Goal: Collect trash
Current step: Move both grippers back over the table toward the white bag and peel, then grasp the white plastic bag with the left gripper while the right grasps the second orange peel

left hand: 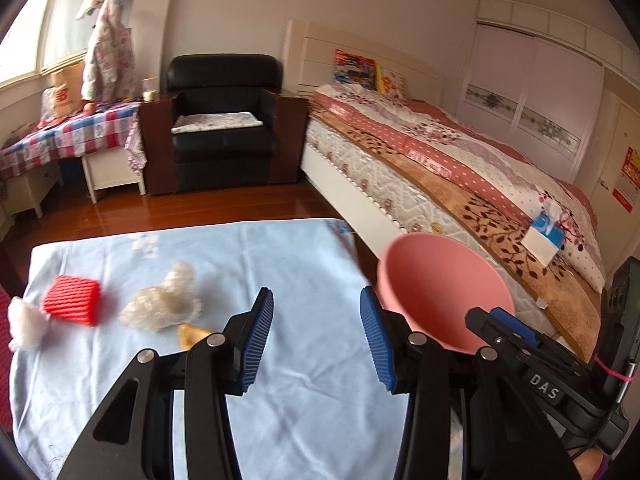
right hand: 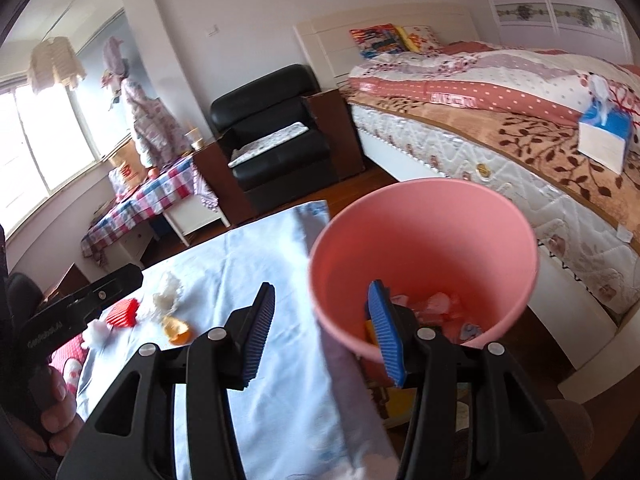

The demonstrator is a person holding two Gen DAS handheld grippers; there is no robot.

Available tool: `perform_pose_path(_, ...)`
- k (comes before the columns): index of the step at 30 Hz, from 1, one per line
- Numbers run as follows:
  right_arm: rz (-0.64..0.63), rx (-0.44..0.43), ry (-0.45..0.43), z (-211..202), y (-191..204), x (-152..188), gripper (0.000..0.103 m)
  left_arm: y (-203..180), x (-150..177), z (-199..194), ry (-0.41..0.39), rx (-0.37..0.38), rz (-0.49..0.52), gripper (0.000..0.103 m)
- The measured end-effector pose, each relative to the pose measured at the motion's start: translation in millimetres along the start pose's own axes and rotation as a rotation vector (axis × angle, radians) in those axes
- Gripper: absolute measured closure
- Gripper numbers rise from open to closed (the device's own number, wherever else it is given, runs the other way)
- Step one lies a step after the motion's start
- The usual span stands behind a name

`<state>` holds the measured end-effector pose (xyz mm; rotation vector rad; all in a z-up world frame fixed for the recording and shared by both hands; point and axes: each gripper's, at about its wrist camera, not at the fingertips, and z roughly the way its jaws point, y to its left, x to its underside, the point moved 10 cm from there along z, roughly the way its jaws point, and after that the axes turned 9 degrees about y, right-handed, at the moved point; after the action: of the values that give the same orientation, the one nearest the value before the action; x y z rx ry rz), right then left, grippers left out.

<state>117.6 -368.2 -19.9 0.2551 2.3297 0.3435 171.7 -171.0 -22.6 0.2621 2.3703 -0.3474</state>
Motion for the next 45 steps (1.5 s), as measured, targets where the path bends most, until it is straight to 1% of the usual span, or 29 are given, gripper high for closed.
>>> perform_pose_path(5, -0.014, -0.040, -0.003, -1.7, 22.9, 7.3, 0.053, 36.9, 7.0, -15.6, -0.017, -0.052, -0.036, 0.059)
perform_pose_path(10, -0.052, -0.067, 0.005, -2.1, 45.3, 13.7, 0.053, 85.0, 16.1, -33.0, -0.036, -0.112, -0.086, 0.059)
perform_pose_path(16, -0.106, -0.106, 0.042, 4.7, 73.9, 22.9, 0.053, 136.5, 28.2, -50.3, -0.050, -0.184, -0.159, 0.059)
perform_pose_path(22, -0.158, -0.149, 0.075, 11.5, 97.6, 33.0, 0.053, 192.2, 47.7, -68.0, -0.052, -0.257, -0.223, 0.058)
perform_pose_path(23, -0.168, -0.155, 0.081, 12.7, 102.1, 34.9, 0.053, 203.8, 52.4, -70.9, -0.050, -0.274, -0.237, 0.057)
perform_pose_path(25, -0.179, -0.170, 0.092, 15.2, 109.1, 37.2, 0.053, 221.7, 59.3, -74.8, -0.049, -0.300, -0.261, 0.051)
perform_pose_path(29, -0.188, -0.192, 0.111, 21.7, 117.5, 40.1, 0.053, 266.1, 77.4, -82.2, -0.041, -0.356, -0.336, 0.050)
perform_pose_path(32, -0.202, -0.207, 0.131, 28.2, 127.9, 42.5, 0.053, 291.3, 86.7, -83.6, -0.030, -0.381, -0.377, 0.050)
perform_pose_path(36, -0.224, -0.221, 0.154, 35.7, 138.7, 49.0, 0.053, 307.7, 87.8, -78.2, -0.017, -0.390, -0.393, 0.050)
perform_pose_path(40, -0.241, -0.235, 0.180, 43.0, 147.3, 56.2, 0.053, 320.4, 83.1, -66.9, -0.003, -0.405, -0.385, 0.049)
perform_pose_path(45, -0.258, -0.248, 0.196, 48.2, 156.3, 59.6, 0.053, 340.5, 76.1, -52.2, 0.008, -0.414, -0.427, 0.048)
